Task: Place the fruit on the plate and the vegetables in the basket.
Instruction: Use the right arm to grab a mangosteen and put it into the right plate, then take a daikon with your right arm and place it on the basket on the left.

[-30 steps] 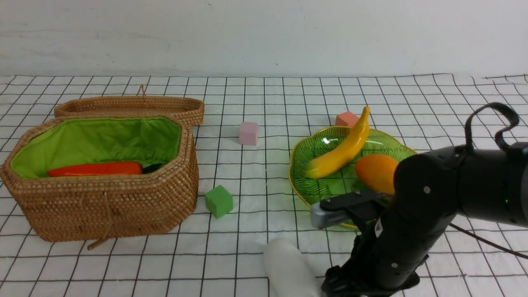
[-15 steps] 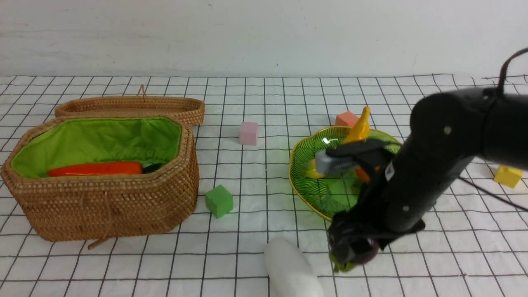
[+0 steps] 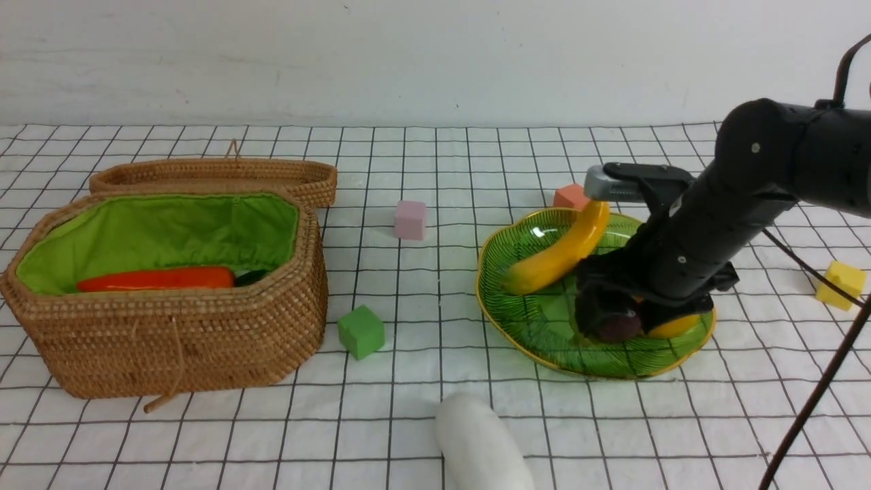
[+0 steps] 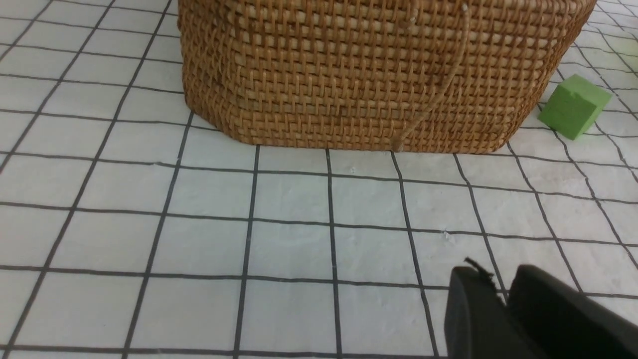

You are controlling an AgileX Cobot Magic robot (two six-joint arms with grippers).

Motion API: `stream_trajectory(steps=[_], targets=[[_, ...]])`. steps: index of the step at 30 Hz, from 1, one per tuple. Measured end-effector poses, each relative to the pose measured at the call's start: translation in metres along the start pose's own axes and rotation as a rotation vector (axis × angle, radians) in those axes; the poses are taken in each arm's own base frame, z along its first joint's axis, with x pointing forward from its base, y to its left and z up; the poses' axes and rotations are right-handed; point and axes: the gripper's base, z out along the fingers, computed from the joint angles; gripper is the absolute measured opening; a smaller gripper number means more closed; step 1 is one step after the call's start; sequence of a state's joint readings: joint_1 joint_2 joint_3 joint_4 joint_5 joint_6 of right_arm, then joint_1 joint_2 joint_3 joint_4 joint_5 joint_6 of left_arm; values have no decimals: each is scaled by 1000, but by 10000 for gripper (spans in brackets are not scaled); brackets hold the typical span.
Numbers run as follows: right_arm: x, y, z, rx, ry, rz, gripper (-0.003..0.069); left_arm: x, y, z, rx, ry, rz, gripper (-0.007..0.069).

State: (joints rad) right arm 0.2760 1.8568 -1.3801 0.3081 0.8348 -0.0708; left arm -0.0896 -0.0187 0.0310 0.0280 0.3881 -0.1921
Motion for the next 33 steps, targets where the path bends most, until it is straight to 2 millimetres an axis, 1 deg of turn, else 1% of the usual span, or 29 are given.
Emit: stream_trajectory(steps=[2,3,5,8,9,10,12,13,14,15,16,17,18,22,25,28,29,30,31,32,33], targets=[[-1,1,-1,-4,-3,2,601,0,0,0,0,0,0,109],[-1,1,-2,-7,-7,4,643,0,0,0,0,0,0,111],[0,3,-7,-20,-4,9,675,0,0,0,0,0,0,113],[3,6,-16,-28,7,6,678,0,0,0,0,0,0,113],[5,9,-27,-39,11,3,668,0,0,0,0,0,0,113],[8,13,-33,-51,18,1,662,0,0,0,0,0,0,113],[13,22,-44,-74,33,-21,650,0,0,0,0,0,0,116],[17,31,-48,-87,40,-49,644,0,0,0,0,0,0,116],[25,45,-52,-103,52,-93,639,0,0,0,0,0,0,119],[27,47,-52,-107,55,-100,638,0,0,0,0,0,0,120],[41,67,-49,-128,94,-157,633,0,0,0,0,0,0,123],[53,80,-44,-139,131,-197,631,0,0,0,0,0,0,125],[60,89,-40,-147,152,-225,629,0,0,0,0,0,0,125],[89,115,-15,-146,224,-283,625,0,0,0,0,0,0,129],[97,131,9,-144,203,-301,623,0,0,0,0,0,0,129],[98,136,33,-132,193,-306,619,0,0,0,0,0,0,129],[99,136,37,-129,195,-307,615,0,0,0,0,0,0,129],[100,135,53,-116,215,-301,603,0,0,0,0,0,0,129],[102,133,62,-106,233,-298,587,0,0,0,0,0,0,130],[104,132,67,-99,249,-299,564,0,0,0,0,0,0,131],[103,133,68,-105,244,-293,528,0,0,0,0,1,0,132]])
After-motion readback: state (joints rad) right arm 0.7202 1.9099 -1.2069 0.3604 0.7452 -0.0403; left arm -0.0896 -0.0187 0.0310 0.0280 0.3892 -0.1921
